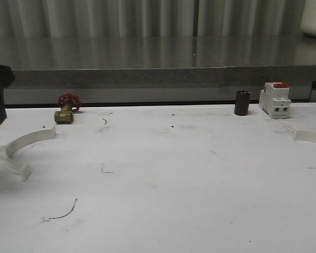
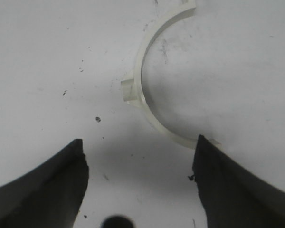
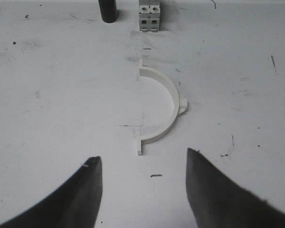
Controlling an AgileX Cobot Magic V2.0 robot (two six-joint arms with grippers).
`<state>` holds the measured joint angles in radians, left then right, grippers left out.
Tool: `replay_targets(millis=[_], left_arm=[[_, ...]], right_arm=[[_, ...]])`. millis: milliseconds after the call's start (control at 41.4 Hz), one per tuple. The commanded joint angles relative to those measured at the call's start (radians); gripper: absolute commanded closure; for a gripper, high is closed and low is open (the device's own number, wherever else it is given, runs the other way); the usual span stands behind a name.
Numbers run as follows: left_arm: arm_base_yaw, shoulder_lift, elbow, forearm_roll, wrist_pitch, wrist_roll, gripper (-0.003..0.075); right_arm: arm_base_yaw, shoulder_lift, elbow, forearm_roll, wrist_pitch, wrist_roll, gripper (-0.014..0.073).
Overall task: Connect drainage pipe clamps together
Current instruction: 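Lower the left gripper and grasp the white clamp half's end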
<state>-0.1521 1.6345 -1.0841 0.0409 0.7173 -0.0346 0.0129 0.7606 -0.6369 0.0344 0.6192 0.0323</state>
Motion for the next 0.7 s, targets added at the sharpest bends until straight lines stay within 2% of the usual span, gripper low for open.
replay_targets(millis=[0,531,580,676], left_arm=[[-0.007,0.036,-0.064,0.005,-0.05,-0.008,0.0262],[-0.007,0.249,-0.193,-0.009,-0.06,-0.008,0.0263],[-0.007,0.251,-0.193,-0.013,-0.06,-0.008,0.0274],[-0.007,0.251,-0.193,-0.013,-0.055,-0.008,0.0356]], right_arm=[[-0.005,0.001,-0.033,-0.01,-0.055,-0.003,0.0165],[-0.005,0.001,-0.033,-0.01,-0.054,-0.003,0.0165],[-0.005,0.001,-0.033,-0.01,-0.054,-0.003,0.0165],[-0.005,0.001,-0.033,-0.01,-0.054,-0.003,0.0165]])
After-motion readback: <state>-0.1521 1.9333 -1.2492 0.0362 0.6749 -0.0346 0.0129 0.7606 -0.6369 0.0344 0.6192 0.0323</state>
